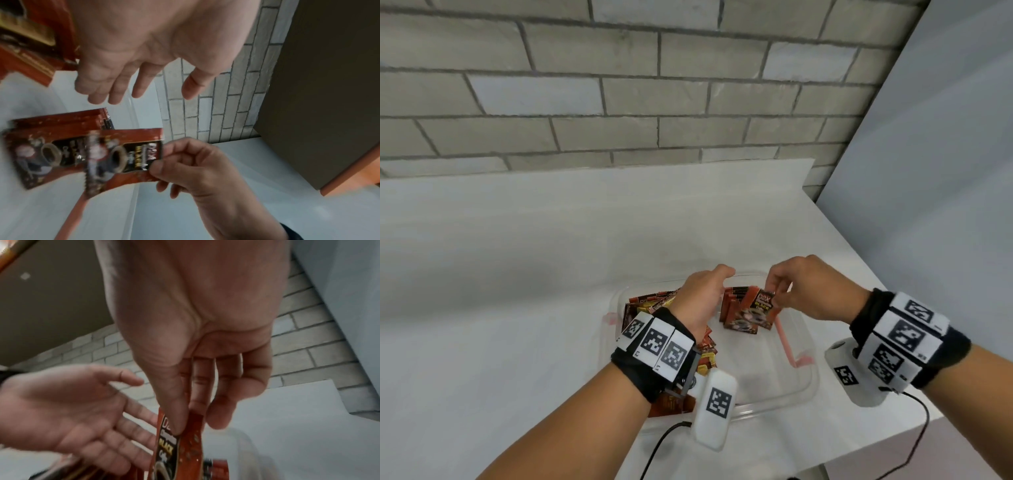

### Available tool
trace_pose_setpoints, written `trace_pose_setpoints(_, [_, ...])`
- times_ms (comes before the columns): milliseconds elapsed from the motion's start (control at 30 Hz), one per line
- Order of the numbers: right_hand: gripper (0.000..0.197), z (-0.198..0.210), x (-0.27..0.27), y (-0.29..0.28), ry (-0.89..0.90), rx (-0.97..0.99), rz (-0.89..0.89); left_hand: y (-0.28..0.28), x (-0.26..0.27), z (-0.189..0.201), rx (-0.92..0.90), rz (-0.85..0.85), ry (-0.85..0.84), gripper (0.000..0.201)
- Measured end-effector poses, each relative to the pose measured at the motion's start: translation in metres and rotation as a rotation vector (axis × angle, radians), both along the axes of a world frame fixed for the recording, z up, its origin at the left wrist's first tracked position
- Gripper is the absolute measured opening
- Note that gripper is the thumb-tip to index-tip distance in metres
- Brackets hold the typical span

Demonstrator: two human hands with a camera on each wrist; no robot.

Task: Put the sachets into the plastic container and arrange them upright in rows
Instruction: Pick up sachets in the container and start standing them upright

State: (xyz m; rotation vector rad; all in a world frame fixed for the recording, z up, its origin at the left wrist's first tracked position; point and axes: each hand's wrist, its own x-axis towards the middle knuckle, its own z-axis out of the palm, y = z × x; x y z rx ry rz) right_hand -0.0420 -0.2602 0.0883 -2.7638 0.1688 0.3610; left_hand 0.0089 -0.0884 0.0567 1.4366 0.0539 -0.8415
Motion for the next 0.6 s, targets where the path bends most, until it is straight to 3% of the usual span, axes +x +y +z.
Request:
trace_pose_setpoints(133, [0.023,-0.018,0.012,0.011,0.121,-0.211,0.082,-0.006,-0.009,0.010,0.028,0.017,0.090,0.024])
trace_pose_setpoints(233, [0.007,-0.022,0.020,0.019,0.170,-0.303,0.126,-0.009,-0.011,0.016,0.040,0.038,0.126,0.028])
trace_pose_setpoints(333, [0.009,-0.022,0.024,0.023,0.204,-0.377,0.159,-0.013,-0.012,0.017,0.031,0.071,0.207,0.037])
trace_pose_setpoints(467, [0.012,-0.026,0.028,0.026,0.206,-0.411,0.175,-0.015,-0.013,0.018,0.008,0.093,0.273,0.021])
trace_pose_setpoints(600, [0.014,-0.032,0.029,0.031,0.220,-0.422,0.195,-0.014,-0.011,0.014,0.000,0.101,0.319,0.024])
